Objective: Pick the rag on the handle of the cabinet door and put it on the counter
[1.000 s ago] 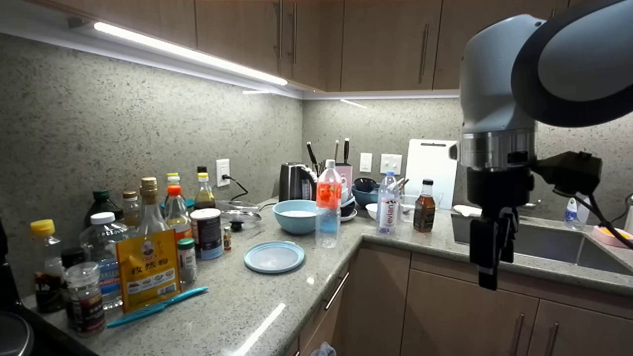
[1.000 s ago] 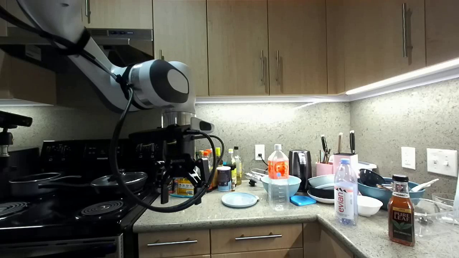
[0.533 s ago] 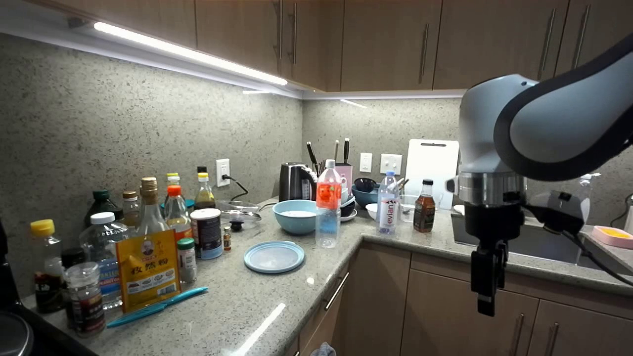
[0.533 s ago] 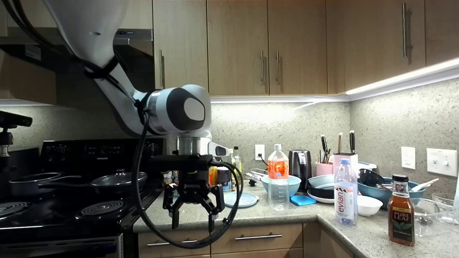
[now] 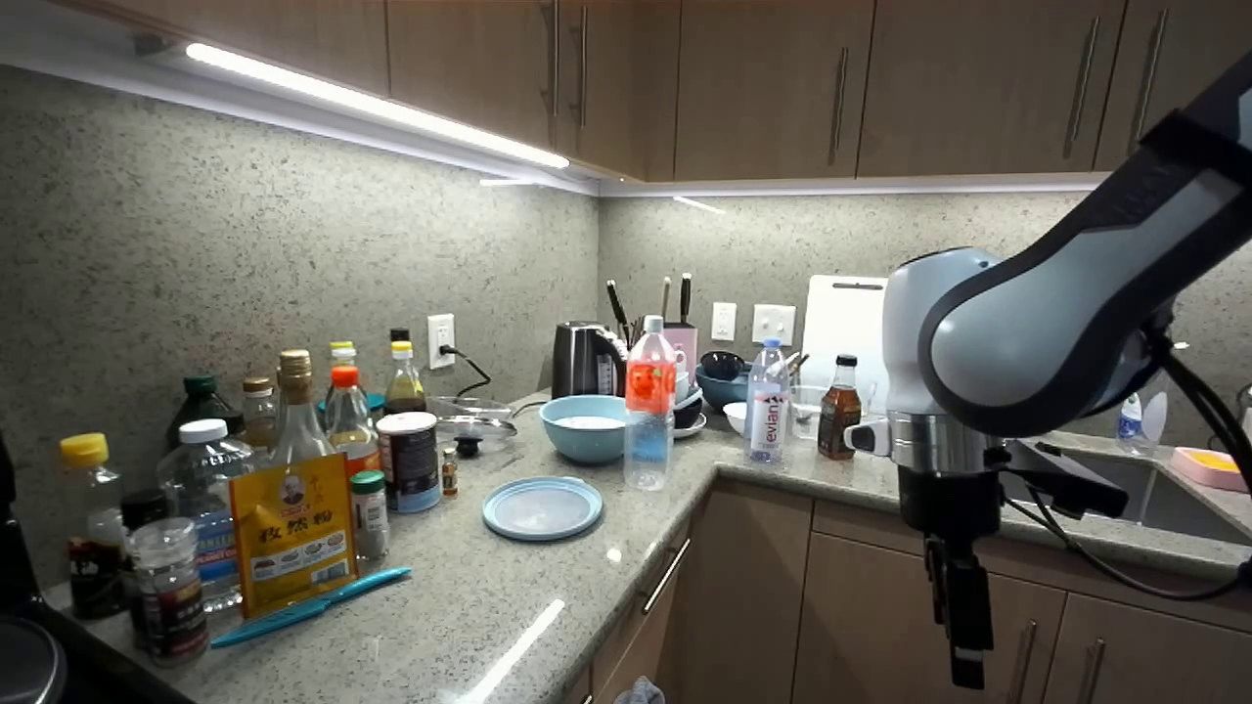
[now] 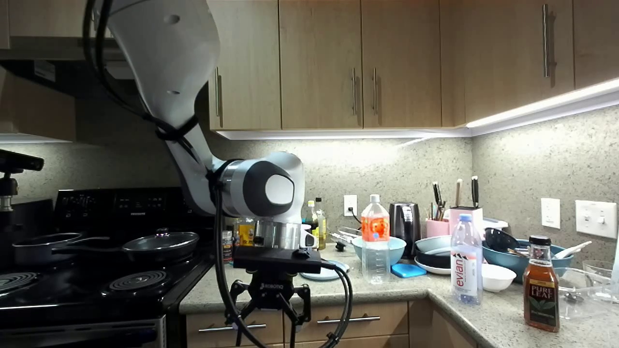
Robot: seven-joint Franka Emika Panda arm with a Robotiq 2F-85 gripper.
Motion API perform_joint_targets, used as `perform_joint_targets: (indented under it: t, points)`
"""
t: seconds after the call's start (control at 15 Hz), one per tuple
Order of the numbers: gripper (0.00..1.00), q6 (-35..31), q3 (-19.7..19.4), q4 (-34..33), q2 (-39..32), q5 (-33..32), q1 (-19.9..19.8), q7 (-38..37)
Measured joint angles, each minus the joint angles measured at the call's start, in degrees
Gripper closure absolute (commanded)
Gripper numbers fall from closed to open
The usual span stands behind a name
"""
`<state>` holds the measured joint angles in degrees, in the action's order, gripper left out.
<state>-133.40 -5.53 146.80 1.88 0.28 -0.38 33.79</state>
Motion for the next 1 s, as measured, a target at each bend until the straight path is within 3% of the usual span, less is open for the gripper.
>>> perform_joint_targets:
  t: [0.33, 0.53, 0.73, 1.0]
  points:
    - [0.00, 0.8, 0.4, -1.1, -0.7, 0.0, 0.0, 0.4]
    - [0.00, -2.3, 1.1, -1.3, -1.9, 2.5, 0.1, 0.7]
    - [0.00, -6.7, 3.3, -3.2, -6.4, 13.4, 0.2, 5.4]
    - [0.00, -7.4, 9.4, -11.5, -17.5, 32.1, -1.1, 15.4]
